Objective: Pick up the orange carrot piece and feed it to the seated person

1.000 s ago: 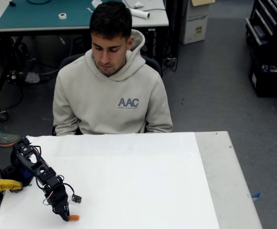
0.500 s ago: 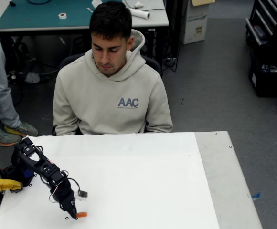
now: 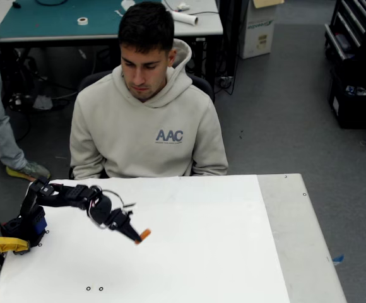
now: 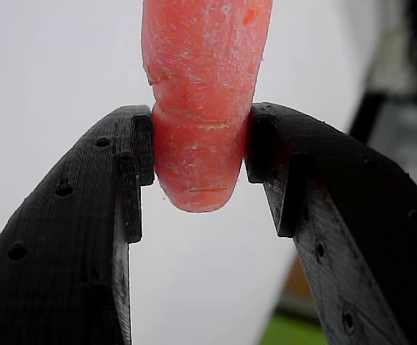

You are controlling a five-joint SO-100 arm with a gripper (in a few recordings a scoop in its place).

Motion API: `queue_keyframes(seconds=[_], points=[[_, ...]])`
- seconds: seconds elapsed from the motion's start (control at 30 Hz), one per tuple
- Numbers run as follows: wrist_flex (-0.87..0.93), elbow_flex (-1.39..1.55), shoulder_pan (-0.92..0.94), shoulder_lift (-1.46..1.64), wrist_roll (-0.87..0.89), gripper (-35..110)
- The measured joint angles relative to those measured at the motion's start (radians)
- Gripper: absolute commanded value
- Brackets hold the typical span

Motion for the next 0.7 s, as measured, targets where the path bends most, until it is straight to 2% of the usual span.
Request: queue_keyframes(seconds=[0.5,0.7], points=[[0.000,-0.466,-0.545,-0.040,-0.299,-3],[0.000,-0.580,-0.675,-0.156,-0.394,-3]])
